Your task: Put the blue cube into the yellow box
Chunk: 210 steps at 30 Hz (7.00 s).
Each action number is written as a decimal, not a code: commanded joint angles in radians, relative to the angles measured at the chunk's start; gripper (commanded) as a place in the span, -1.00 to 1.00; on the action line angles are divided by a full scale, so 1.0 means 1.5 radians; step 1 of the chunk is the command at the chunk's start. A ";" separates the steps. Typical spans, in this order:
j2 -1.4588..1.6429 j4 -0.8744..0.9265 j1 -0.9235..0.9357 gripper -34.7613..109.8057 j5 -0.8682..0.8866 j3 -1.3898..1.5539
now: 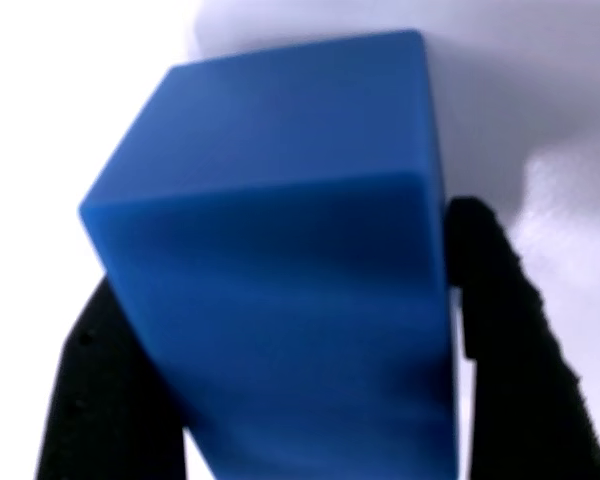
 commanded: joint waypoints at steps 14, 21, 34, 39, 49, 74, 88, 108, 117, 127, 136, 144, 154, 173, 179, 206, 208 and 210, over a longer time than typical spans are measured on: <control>0.328 0.043 0.230 -0.38 -0.139 -0.055; 0.421 0.049 0.405 -0.38 -0.174 -0.055; 0.565 -0.038 0.828 -0.37 -0.221 0.086; 0.661 -0.040 0.992 -0.37 -0.237 0.195; 0.832 -0.135 1.238 -0.36 -0.266 0.397; 1.112 -0.087 1.434 -0.37 -0.234 0.805; 1.137 -0.034 1.446 -0.38 -0.222 0.897; 0.998 -0.169 1.473 -0.37 -0.237 0.918; 0.984 -0.216 1.476 -0.03 -0.273 0.965; 1.046 -0.169 1.506 -0.20 -0.344 0.972; 1.121 0.055 1.535 -0.51 -0.418 0.829; 1.172 0.129 1.501 -0.52 -0.472 0.753; 1.266 0.155 1.261 -0.52 -0.452 0.755; 1.373 -0.001 0.602 -0.52 -0.402 0.999; 1.446 -0.025 0.450 -0.52 -0.394 1.132; 1.544 0.245 0.333 -0.52 -0.397 1.254; 1.544 0.245 0.345 -0.51 -0.401 1.254; 1.545 0.245 0.352 -0.51 -0.390 1.254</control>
